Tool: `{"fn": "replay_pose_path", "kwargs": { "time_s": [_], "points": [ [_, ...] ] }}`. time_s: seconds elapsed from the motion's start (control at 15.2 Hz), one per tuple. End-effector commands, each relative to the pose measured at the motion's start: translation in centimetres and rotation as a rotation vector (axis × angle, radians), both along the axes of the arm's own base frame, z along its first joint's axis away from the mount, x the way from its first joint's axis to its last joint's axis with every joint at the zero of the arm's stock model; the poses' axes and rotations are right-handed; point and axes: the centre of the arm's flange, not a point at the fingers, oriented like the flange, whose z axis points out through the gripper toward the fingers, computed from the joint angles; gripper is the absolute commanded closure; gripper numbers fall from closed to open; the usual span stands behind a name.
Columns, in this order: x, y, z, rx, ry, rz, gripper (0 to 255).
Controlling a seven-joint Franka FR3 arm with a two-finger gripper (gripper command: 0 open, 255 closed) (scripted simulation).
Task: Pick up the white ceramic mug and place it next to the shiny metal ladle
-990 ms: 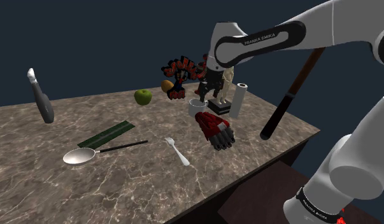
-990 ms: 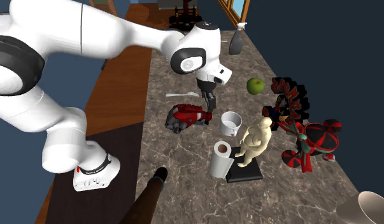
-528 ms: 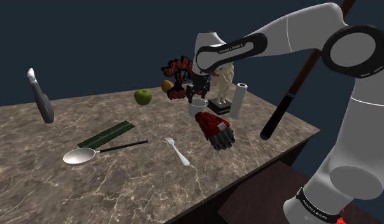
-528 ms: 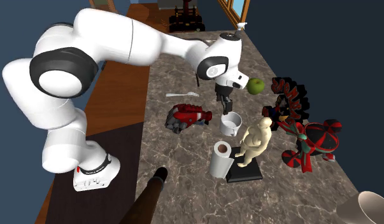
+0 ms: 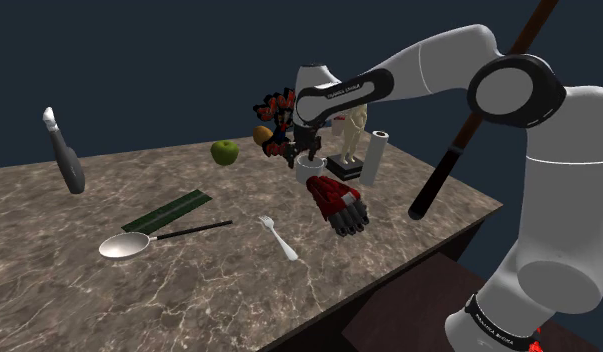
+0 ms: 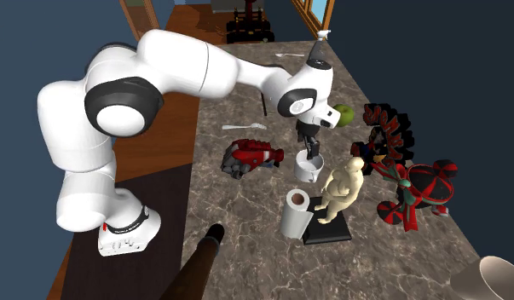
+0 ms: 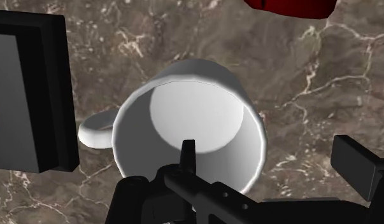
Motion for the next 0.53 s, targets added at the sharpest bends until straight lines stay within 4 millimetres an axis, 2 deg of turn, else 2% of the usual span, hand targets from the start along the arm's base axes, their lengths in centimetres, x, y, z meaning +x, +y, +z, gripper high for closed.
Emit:
{"fn": "replay_pose_path", "kwargs": {
  "time_s": [0.0,0.07,0.46],
  "points": [
    [0.07,-0.06,-1.16,0.0,-0.001,0.0,0],
    [0.11,-0.11,-1.99,0.0,-0.001,0.0,0],
    [0.11,-0.11,-1.99,0.0,-0.001,0.0,0]
  ]
}}
